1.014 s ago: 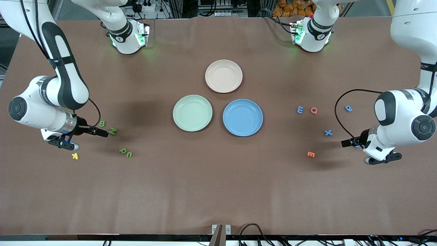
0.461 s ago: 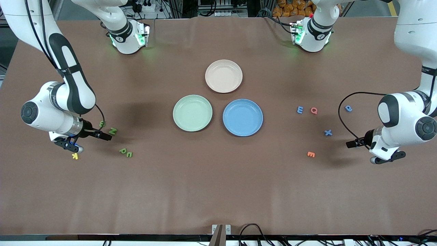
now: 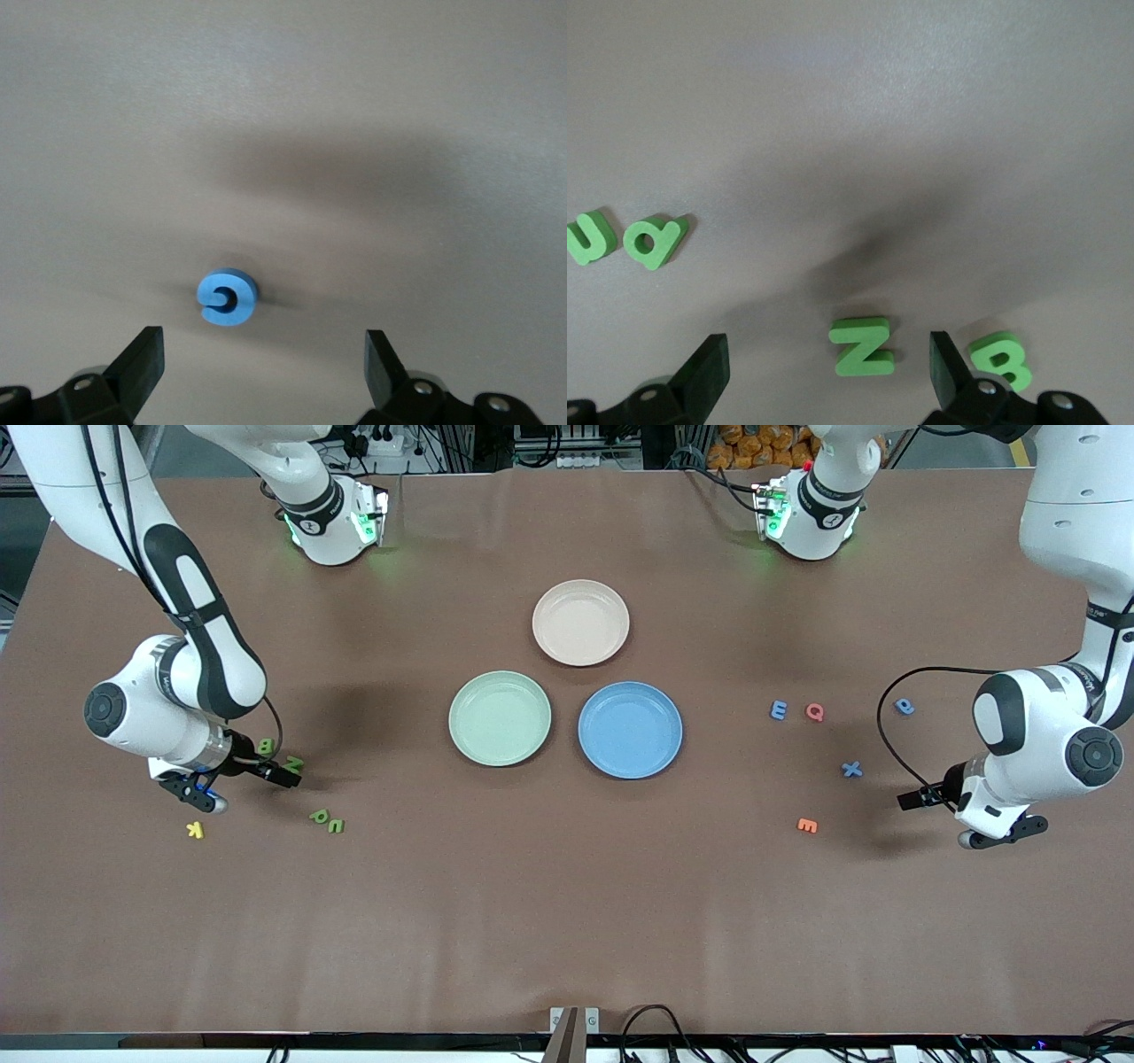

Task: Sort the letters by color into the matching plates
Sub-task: 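Lower the right gripper to the green Z while the left lowers to the c, then close the right gripper on the green Z while the left gripper grips the blue c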

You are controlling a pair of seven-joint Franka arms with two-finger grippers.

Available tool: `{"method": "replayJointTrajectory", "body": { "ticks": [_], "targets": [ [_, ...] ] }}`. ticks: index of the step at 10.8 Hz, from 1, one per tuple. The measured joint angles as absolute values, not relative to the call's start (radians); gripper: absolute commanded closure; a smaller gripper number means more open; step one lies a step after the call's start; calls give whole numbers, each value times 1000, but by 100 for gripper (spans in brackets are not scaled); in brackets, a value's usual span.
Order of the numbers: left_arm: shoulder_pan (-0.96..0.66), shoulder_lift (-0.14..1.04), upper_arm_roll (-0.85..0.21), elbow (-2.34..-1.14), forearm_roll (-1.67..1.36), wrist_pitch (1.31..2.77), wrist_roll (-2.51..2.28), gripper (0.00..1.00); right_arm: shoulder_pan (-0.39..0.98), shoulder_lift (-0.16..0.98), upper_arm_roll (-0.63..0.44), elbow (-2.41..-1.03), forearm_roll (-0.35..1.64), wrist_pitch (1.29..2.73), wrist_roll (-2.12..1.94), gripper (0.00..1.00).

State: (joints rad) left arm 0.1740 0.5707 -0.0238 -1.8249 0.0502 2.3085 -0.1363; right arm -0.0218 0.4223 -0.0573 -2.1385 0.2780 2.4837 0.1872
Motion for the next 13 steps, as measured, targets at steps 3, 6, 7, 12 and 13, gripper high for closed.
{"method": "replayJointTrajectory", "body": {
  "ticks": [3, 6, 7, 12, 13],
  "targets": [
    [200, 571, -23, -1870, 52, 2382, -134, 0, -4, 425, -51, -2146, 293, 2492, 248, 0],
    [212, 571, -24, -1912, 52, 2439, -133, 6, 9, 440, -50, -2197, 293, 2558, 263, 0],
    [213, 571, -24, -1917, 52, 2444, -133, 7, 9, 444, -50, -2207, 293, 2563, 263, 0],
    [229, 571, -23, -1927, 53, 2478, -91, 10, 10, 444, -50, -2212, 293, 2565, 263, 29],
    [234, 571, -23, -1929, 53, 2489, -78, 11, 10, 443, -51, -2212, 293, 2565, 263, 35]
  ]
}}
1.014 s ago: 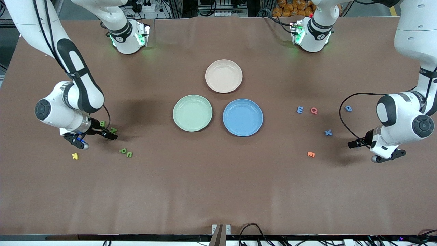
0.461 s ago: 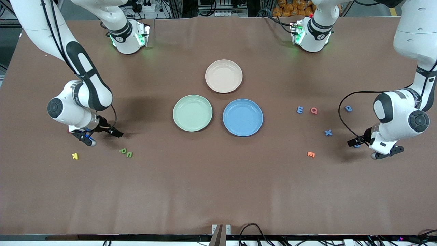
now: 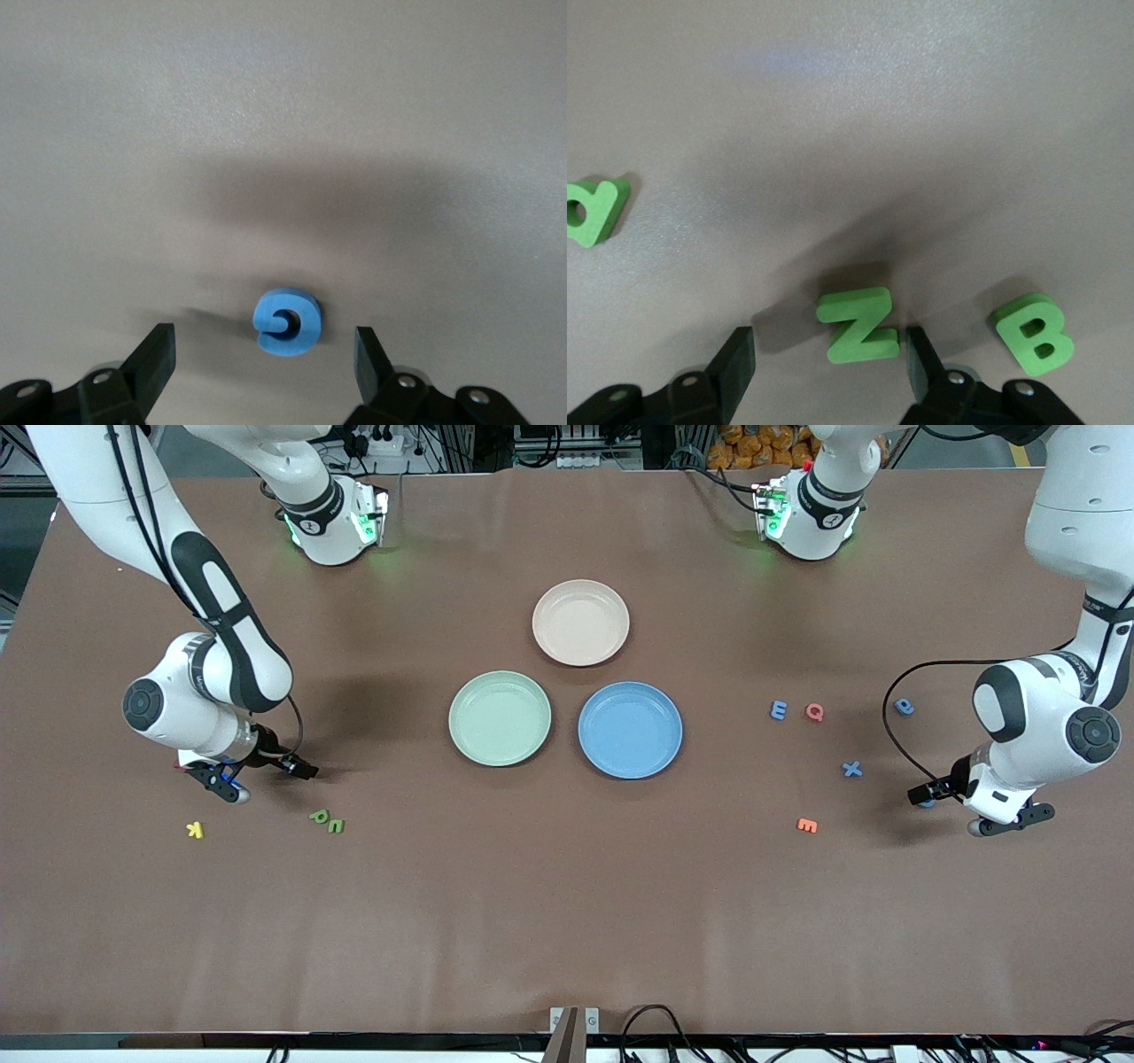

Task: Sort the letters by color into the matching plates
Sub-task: 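Close the right gripper on the green Z while the left gripper grips the blue c, then carry the green Z to the green plate while the left gripper carries the c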

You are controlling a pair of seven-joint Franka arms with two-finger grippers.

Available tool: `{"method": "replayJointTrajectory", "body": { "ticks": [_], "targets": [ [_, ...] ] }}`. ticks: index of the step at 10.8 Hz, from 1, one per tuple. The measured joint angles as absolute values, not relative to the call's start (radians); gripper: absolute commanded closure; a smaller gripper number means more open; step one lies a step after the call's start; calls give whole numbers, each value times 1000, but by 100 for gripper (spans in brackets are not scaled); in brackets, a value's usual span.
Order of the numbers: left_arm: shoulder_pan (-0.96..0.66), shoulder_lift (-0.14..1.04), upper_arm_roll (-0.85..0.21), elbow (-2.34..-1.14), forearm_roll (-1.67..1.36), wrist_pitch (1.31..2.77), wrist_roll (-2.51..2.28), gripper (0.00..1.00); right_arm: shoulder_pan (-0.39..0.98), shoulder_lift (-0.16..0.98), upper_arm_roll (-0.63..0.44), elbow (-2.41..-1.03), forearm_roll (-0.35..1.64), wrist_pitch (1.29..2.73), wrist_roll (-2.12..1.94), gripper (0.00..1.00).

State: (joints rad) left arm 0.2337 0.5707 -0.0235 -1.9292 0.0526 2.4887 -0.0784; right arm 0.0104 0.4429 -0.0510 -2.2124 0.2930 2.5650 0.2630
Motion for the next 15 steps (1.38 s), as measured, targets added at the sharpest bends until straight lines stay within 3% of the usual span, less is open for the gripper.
{"method": "replayJointTrajectory", "body": {
  "ticks": [9, 14, 15],
  "targets": [
    [231, 597, -29, -1940, 53, 2539, -73, 21, 10, 442, -53, -2218, 290, 2577, 260, 38],
    [231, 596, -30, -1937, 53, 2543, -64, 36, 0, 443, -53, -2221, 286, 2597, 259, 38],
    [232, 596, -30, -1936, 53, 2543, -59, 46, -2, 444, -53, -2221, 286, 2602, 259, 38]
  ]
}}
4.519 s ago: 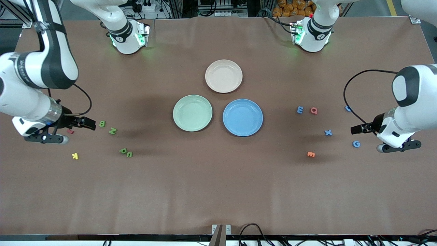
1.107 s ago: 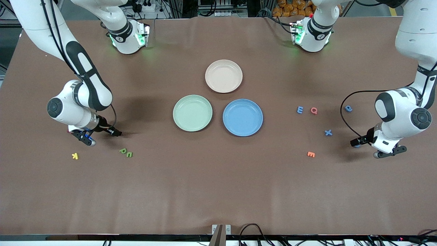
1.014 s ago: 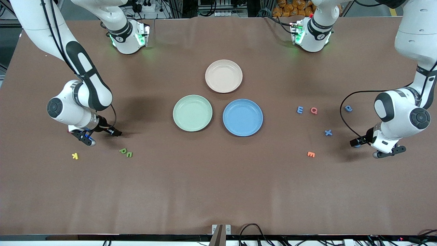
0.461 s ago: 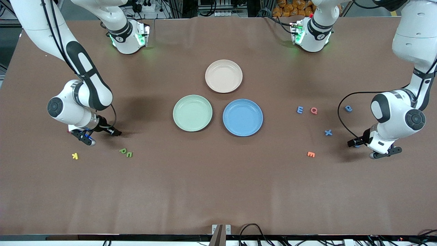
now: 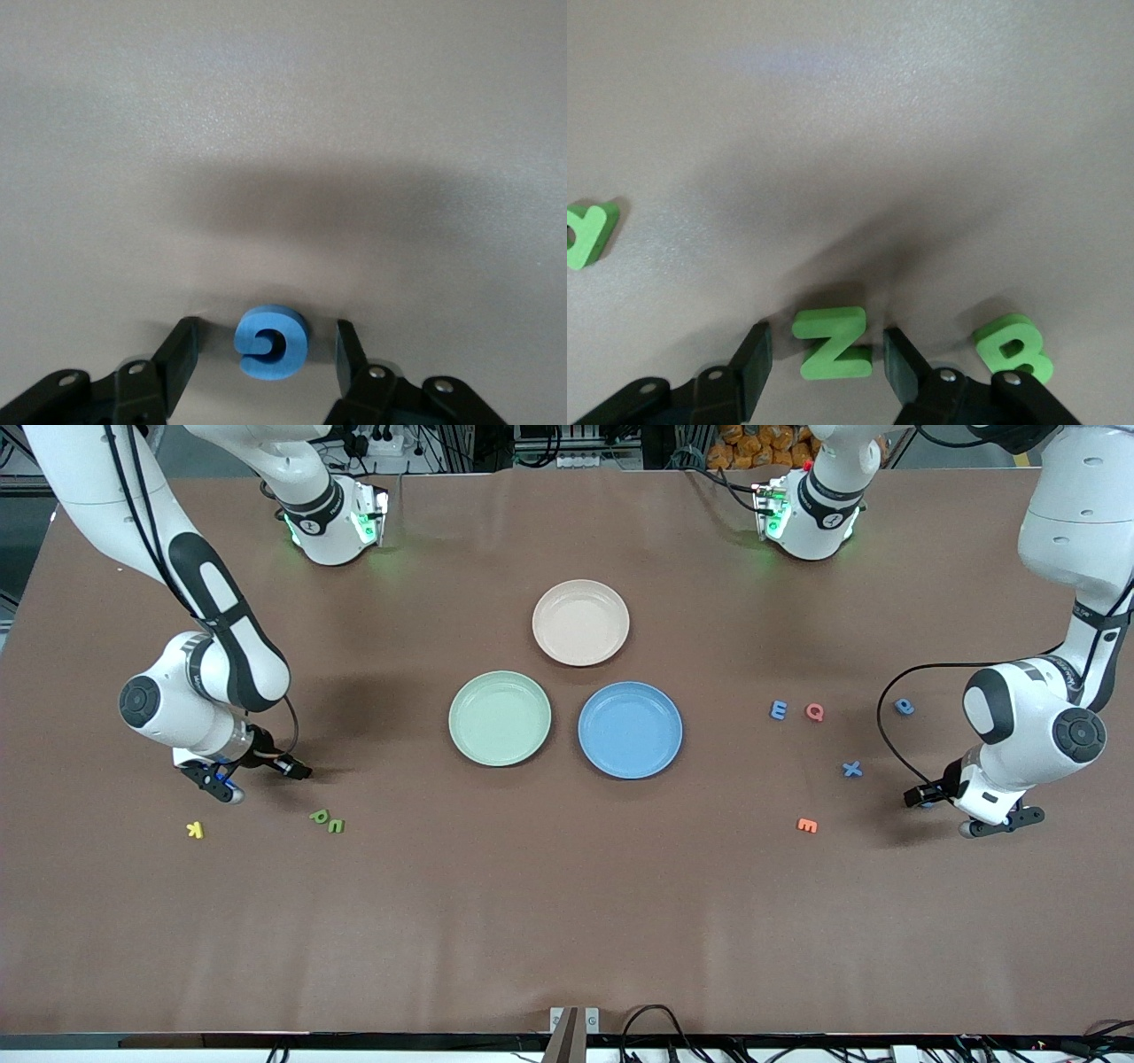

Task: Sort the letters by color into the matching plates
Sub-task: 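Carry the green Z to the green plate while the left gripper carries the c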

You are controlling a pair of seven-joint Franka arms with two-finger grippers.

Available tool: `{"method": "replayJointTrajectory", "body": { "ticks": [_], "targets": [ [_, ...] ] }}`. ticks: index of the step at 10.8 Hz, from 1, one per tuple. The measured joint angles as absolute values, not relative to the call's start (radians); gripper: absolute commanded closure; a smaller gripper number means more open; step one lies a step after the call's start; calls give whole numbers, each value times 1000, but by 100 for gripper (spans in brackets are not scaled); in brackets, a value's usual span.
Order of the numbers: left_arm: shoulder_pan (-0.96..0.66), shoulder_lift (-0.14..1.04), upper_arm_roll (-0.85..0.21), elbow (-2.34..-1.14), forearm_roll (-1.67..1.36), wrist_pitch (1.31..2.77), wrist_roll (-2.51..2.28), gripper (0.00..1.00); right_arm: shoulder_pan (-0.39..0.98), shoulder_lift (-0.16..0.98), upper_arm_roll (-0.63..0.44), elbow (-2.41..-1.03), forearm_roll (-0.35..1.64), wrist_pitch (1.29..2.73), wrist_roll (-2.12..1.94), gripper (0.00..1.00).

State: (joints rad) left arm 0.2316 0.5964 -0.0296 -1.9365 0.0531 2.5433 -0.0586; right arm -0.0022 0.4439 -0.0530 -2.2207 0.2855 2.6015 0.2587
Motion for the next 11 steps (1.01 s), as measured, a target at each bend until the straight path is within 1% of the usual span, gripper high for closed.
{"method": "replayJointTrajectory", "body": {
  "ticks": [1, 2, 3, 4, 5, 9, 10, 11],
  "targets": [
    [232, 596, -30, -1936, 53, 2544, -58, 59, -3, 444, -53, -2221, 285, 2604, 258, 38],
    [232, 596, -30, -1935, 53, 2544, -57, 72, -4, 444, -53, -2221, 285, 2606, 258, 41],
    [231, 595, -31, -1935, 53, 2544, -57, 84, -4, 444, -53, -2221, 284, 2607, 258, 47],
    [231, 593, -32, -1933, 53, 2544, -56, 100, -4, 444, -53, -2221, 283, 2607, 258, 62],
    [231, 590, -34, -1933, 53, 2544, -52, 100, -4, 444, -53, -2221, 279, 2608, 258, 65],
    [231, 591, -33, -1933, 53, 2544, -41, 100, -3, 440, -50, -2221, 275, 2621, 256, 69],
    [231, 591, -33, -1933, 53, 2544, -40, 100, -3, 440, -50, -2221, 275, 2621, 256, 73],
    [231, 590, -33, -1932, 53, 2544, -40, 100, -3, 440, -50, -2221, 275, 2621, 256, 74]
  ]
}}
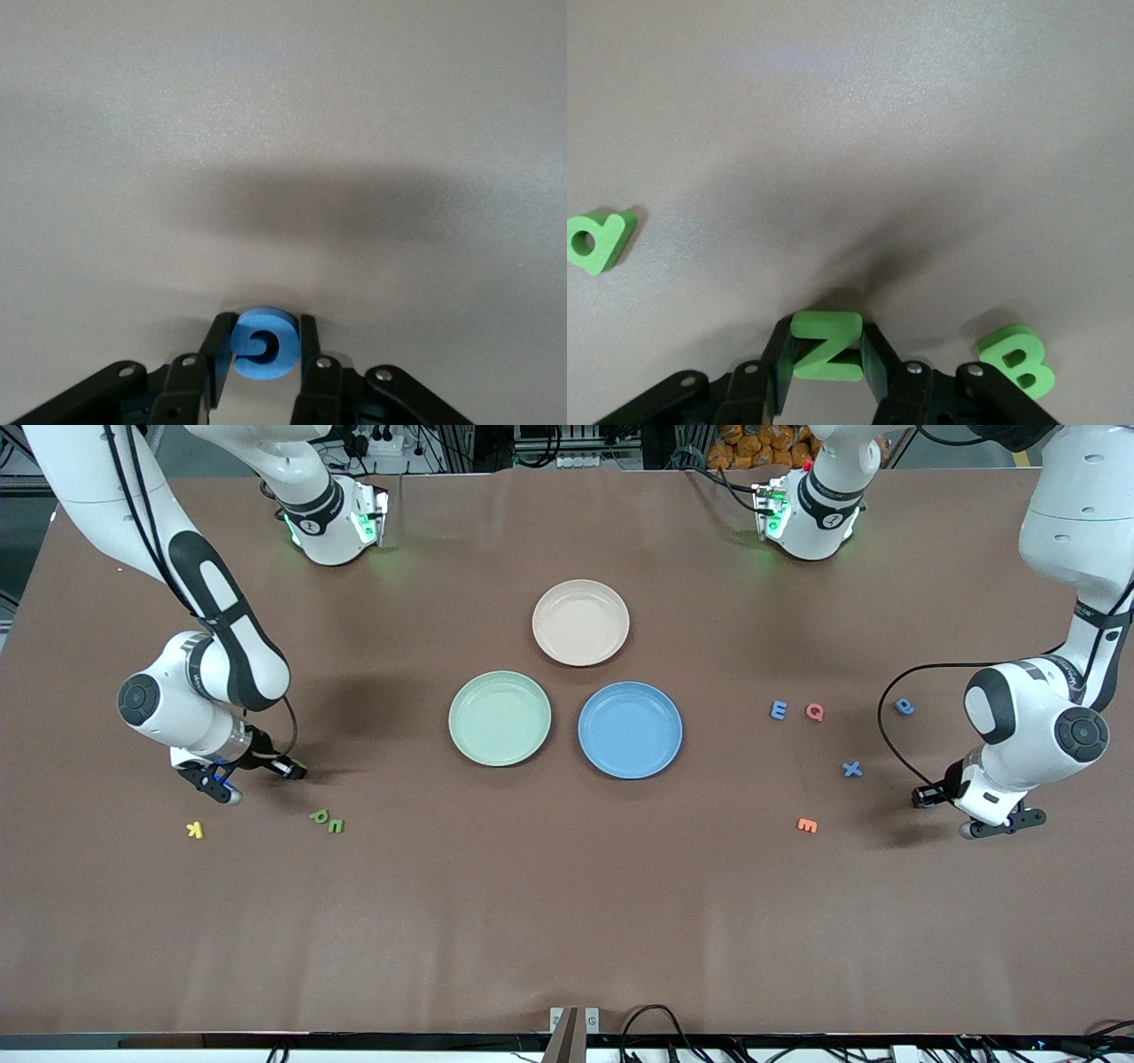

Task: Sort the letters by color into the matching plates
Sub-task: 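Carry the green Z to the green plate while the left gripper carries the c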

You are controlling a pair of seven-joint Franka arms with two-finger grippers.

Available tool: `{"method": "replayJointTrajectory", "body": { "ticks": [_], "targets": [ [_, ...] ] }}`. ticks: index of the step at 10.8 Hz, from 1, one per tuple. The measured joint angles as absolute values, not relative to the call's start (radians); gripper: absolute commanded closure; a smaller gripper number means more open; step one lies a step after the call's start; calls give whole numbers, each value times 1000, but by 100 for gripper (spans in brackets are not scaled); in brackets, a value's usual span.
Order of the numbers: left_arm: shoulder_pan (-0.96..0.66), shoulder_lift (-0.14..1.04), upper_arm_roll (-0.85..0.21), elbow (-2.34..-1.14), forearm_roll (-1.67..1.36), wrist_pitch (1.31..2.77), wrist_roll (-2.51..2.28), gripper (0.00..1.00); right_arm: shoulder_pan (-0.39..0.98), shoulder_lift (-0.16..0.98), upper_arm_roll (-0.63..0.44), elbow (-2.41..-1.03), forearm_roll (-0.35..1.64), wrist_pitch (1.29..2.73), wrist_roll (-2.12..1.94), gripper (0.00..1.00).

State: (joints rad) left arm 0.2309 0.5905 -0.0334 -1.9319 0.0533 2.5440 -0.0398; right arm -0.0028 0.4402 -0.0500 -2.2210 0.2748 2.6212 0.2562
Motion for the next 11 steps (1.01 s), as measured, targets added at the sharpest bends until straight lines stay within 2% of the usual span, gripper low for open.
{"method": "replayJointTrajectory", "body": {
  "ticks": [3, 8, 11],
  "targets": [
    [225, 556, -52, -1913, 53, 2460, -39, 100, -2, 439, -50, -2218, 272, 2627, 253, 76],
    [221, 386, -105, -1887, 53, 2213, -39, 100, 4, 420, -47, -2206, 271, 2628, 250, 76],
    [220, 292, -179, -1859, 53, 2047, -50, 100, 57, 380, -44, -2200, 271, 2548, 274, 76]
  ]
}}
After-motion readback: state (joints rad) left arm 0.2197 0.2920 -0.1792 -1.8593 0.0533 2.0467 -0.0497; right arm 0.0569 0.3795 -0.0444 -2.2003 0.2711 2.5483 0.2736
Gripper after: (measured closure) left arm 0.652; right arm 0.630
